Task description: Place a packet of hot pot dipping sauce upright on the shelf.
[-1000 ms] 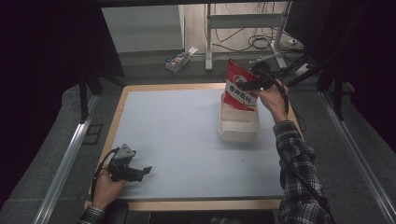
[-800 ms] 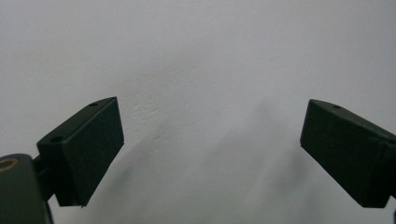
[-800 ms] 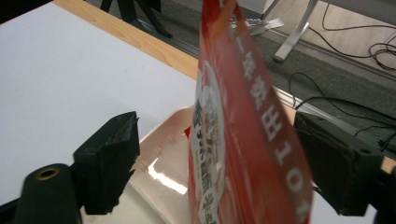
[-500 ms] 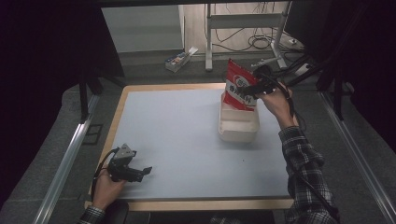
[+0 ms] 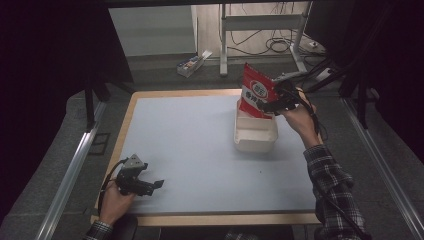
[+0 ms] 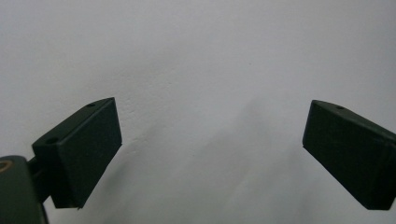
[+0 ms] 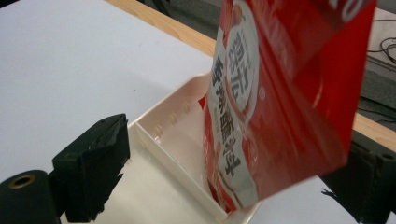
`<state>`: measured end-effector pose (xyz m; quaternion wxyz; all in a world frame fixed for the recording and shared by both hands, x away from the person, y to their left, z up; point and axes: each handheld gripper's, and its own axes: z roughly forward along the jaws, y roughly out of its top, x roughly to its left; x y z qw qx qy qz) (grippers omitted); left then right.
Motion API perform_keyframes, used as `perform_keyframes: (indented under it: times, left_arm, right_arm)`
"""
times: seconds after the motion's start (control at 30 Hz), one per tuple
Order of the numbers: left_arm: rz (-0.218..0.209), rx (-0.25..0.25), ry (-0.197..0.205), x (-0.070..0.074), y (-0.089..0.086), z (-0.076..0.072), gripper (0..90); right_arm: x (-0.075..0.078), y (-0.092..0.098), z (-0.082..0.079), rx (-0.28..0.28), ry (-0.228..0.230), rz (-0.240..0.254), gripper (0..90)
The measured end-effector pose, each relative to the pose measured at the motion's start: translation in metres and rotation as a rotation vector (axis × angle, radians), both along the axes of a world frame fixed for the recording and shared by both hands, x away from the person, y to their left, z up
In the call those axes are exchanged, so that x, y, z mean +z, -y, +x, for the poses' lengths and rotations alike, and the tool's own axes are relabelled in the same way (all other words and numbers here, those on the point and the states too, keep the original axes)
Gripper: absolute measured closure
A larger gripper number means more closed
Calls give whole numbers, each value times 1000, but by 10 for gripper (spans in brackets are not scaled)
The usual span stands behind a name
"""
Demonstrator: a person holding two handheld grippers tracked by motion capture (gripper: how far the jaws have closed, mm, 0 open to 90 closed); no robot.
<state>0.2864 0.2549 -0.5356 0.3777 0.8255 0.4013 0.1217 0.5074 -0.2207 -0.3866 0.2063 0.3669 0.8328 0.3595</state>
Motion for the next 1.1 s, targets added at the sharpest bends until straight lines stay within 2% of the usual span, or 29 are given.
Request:
perform_keyframes:
  times: [0.17, 0.47, 0.77, 1.1]
  left_arm:
    - [-4, -15, 5, 1, 1, -1, 34]
    - [-6, -12, 7, 1, 1, -1, 38]
    - [19, -10, 3, 0, 2, -1, 49]
    - [35, -9, 3, 0, 3, -2, 54]
  right_arm:
    - [-2, 4, -7, 2, 0, 1, 84]
    - [-2, 7, -19, 12, 6, 7, 82]
    - [-2, 6, -36, 38, 10, -3, 76]
    - [-15, 9, -53, 43, 9, 20, 76]
